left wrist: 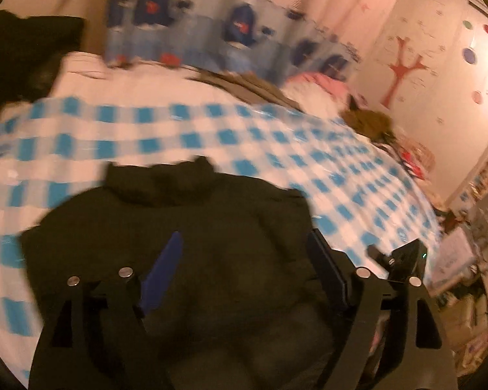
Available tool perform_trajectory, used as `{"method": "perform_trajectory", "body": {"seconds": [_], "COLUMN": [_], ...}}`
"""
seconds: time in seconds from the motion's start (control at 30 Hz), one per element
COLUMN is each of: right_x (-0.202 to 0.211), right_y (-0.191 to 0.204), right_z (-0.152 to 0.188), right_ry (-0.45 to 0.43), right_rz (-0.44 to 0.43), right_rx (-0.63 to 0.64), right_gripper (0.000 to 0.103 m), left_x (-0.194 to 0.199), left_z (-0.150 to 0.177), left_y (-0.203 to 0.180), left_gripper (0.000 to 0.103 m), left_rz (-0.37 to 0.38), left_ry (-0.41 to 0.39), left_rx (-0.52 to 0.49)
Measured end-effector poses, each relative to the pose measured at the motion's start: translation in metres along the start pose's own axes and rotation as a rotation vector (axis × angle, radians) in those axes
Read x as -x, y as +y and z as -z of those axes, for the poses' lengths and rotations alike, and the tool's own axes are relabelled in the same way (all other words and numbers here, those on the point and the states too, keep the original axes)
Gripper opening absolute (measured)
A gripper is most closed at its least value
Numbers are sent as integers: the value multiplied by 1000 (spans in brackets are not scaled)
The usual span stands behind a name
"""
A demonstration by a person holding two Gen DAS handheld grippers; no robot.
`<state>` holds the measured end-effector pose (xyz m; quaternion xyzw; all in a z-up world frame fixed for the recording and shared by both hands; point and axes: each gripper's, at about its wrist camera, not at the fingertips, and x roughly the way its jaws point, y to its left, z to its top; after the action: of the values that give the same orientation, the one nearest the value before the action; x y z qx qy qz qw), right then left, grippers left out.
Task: Fold large clothes
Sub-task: 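Grasp the black jacket's hem edge with both tools side by side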
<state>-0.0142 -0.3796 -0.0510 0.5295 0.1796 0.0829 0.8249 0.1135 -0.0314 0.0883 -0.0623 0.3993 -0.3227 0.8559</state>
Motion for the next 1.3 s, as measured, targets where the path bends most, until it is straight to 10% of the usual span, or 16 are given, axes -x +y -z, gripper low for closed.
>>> {"method": "perform_trajectory", "body": {"seconds": [0.37, 0.43, 0.47, 0.73, 0.97, 1.13, 1.3], "right_x": [-65, -69, -70, -25, -53, -1, -74], "right_y": [-3, 0, 3, 41, -50, 2, 73], "right_z": [-29, -30, -31, -39, -39, -48, -51], "right_ry": [174, 186, 191, -10, 197, -85, 45], "right_rz": [114, 148, 160, 164, 347, 406, 450], "right_rx": [45, 94, 114, 260, 68, 240, 564], "right_gripper": [93, 50, 9, 10, 12, 53, 64], "left_x": [-13, -16, -14, -2, -58, -26, -12], "left_z": [55, 61, 63, 55, 80, 69, 40], "left_y": [157, 164, 166, 162, 185, 166, 144], "left_gripper": [77, 78, 78, 81, 82, 82, 89], "left_rz": [-123, -128, -130, -128, -226, -256, -338], "left_ry": [43, 45, 40, -12, 173, 75, -19], "left_rx": [346, 370, 376, 343, 358, 315, 199]}}
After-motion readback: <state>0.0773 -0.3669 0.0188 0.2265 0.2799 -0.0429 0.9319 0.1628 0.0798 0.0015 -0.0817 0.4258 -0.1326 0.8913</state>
